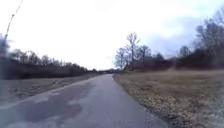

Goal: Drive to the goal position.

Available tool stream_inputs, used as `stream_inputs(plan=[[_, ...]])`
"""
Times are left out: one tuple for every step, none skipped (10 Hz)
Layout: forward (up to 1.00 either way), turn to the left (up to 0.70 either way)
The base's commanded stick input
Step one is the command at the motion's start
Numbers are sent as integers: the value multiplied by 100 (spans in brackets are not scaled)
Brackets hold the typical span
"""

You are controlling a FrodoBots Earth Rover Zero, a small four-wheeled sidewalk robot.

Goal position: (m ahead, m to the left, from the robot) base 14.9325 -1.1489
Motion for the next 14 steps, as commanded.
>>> stream_inputs(plan=[[50,0],[50,0],[50,0],[50,0],[50,0],[50,0],[50,0],[50,0],[50,0],[50,0],[50,0],[50,0],[50,0],[50,0]])
